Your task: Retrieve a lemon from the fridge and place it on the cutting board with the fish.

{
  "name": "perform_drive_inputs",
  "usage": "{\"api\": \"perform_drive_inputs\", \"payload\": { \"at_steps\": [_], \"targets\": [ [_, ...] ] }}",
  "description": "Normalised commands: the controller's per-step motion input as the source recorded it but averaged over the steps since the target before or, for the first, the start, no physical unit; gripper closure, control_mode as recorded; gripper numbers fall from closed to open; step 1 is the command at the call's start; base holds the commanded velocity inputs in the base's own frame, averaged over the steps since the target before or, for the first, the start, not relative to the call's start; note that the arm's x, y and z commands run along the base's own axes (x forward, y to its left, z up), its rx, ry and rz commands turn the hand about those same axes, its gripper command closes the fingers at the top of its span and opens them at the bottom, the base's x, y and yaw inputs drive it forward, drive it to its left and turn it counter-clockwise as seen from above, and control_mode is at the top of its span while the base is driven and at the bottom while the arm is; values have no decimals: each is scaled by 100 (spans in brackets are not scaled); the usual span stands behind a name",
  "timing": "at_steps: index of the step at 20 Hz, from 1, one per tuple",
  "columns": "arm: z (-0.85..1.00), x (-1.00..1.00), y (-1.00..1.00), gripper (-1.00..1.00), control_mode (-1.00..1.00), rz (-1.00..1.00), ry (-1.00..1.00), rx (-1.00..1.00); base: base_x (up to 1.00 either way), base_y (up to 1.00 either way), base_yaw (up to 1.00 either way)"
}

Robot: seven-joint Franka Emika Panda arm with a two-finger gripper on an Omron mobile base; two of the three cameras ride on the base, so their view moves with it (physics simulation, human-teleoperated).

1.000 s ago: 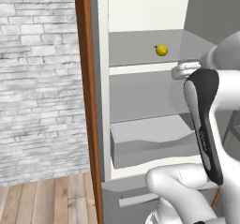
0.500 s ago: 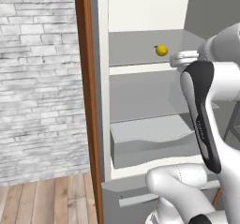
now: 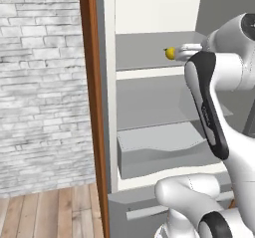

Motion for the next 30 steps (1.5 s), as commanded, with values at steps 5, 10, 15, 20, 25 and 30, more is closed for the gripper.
{"api": "perform_drive_inputs", "payload": {
  "at_steps": [5, 10, 15, 20, 25, 30],
  "targets": [
    [0, 49, 0, -100, -100, 0, 0, 0, 0, 0, 0],
    [-14, 76, 0, -100, -100, 0, 1, 0, 0, 0, 0],
    [-11, 64, 0, -100, -100, 0, 0, 0, 0, 0, 0],
    [-2, 52, 0, -100, -100, 0, 0, 0, 0, 0, 0],
    [-1, 35, 0, -100, -100, 0, 0, 0, 0, 0, 0],
    [-4, 0, 0, -100, -100, 0, 4, 0, 0, 0, 0]
  ]
}}
